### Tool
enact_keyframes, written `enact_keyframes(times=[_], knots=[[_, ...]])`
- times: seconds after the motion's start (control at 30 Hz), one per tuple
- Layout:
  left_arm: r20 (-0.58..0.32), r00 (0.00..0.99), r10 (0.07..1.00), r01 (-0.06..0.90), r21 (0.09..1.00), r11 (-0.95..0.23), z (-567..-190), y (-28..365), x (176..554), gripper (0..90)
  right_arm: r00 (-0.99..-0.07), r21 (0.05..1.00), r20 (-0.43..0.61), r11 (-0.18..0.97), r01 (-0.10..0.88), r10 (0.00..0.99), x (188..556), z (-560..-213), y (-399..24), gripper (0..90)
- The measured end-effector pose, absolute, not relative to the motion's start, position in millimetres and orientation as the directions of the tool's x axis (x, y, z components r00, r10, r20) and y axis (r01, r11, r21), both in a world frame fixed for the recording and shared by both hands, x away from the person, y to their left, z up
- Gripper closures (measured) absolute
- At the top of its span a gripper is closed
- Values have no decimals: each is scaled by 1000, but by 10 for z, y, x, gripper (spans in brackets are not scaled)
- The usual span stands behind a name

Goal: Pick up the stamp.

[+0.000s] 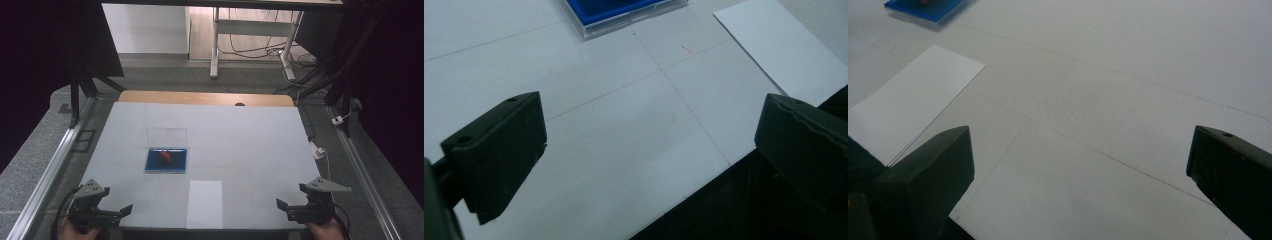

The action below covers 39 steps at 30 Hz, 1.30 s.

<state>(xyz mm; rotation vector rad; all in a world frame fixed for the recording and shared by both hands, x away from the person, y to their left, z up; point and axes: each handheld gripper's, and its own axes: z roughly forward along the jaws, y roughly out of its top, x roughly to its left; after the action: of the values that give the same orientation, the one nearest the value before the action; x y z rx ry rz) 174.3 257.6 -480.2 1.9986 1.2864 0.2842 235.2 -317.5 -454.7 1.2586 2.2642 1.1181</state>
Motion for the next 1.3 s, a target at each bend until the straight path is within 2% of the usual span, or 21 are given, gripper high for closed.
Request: enact_keyframes(times=[0.27,0.5,0.63,1.07,1.3], knots=[[-181,472,863,690,684,-234,-4796,2572,1727,0,-563,762,77,315,565,823,2344,-4545,-3160,0],[-172,471,865,687,686,-238,-4794,2561,1719,0,-548,783,97,276,558,831,2344,-4528,-3231,0],[-158,474,866,685,685,-249,-4792,2548,1718,0,-561,776,77,303,553,825,2342,-4533,-3206,0],[-206,453,867,685,703,-191,-4753,2591,1720,0,-578,764,55,339,549,814,2339,-4542,-3165,0],[-188,512,838,646,727,-232,-4713,2498,1763,0,-595,759,45,360,542,802,2336,-4545,-3146,2]])
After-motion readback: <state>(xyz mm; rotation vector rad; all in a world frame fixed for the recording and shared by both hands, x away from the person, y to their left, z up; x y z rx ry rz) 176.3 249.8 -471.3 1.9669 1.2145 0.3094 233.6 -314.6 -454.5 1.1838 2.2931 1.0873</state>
